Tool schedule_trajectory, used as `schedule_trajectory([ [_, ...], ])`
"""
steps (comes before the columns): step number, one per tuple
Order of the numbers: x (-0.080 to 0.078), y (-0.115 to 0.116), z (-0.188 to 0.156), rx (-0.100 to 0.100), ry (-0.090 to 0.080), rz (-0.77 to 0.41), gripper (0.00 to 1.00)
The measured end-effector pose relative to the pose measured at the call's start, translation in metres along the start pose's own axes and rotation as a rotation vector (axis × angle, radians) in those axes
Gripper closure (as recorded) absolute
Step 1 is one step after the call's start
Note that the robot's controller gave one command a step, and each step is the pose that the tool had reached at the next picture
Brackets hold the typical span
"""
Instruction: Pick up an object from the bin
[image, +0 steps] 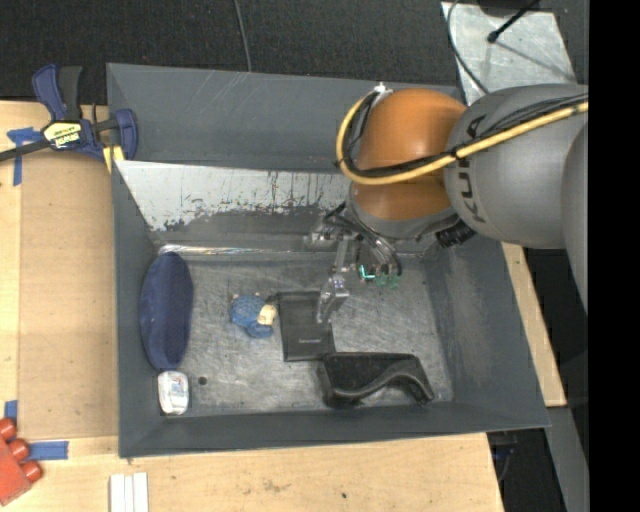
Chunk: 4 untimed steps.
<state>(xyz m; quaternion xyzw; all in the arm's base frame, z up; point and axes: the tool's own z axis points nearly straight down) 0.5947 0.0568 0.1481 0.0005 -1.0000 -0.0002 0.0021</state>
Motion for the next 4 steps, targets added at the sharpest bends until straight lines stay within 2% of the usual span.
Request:
schedule_trajectory([
  [1, 0.0538, -0.022, 0.0725, -0.009, -0.037, 0.135, 0.0],
  [2, 0.0495, -0.0209, 0.0696, -0.004, -0.021, 0.133, 0.0],
  [4, 0.0446, -0.0203, 0.0675, -0.003, -0.018, 0.133, 0.0],
])
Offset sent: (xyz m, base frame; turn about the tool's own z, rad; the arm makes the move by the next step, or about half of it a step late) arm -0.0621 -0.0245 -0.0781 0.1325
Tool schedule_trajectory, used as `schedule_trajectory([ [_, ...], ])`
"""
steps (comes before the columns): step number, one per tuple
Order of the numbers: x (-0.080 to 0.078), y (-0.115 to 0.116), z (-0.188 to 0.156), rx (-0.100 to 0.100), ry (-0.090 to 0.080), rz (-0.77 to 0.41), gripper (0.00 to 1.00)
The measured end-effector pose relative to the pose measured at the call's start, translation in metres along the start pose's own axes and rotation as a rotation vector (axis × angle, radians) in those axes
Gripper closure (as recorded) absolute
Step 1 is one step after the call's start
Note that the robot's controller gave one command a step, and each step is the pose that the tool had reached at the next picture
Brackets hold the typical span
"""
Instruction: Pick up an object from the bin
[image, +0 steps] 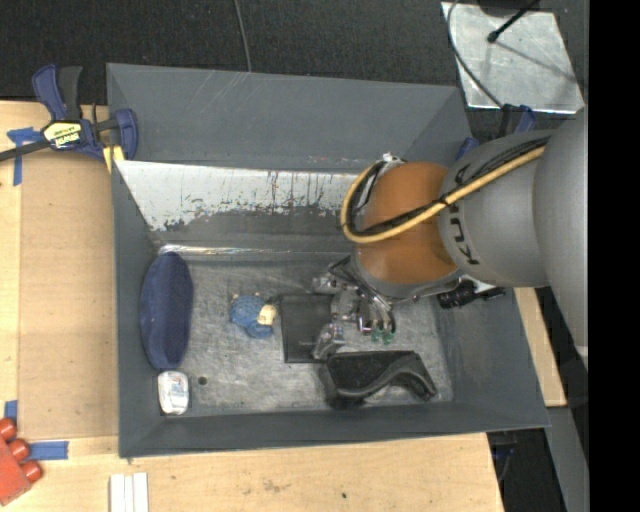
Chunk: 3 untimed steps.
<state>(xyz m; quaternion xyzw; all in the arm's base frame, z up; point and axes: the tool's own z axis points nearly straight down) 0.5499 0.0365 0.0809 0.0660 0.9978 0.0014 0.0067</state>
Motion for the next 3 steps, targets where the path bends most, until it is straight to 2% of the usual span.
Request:
schedule_trajectory([
  [1, 0.013, 0.014, 0.005, 0.003, -0.007, 0.177, 0.0],
  [2, 0.01, 0.015, 0.003, -0.002, -0.017, 0.178, 1.0],
  [3, 0.007, 0.015, -0.044, 0.002, 0.005, 0.176, 1.0],
])
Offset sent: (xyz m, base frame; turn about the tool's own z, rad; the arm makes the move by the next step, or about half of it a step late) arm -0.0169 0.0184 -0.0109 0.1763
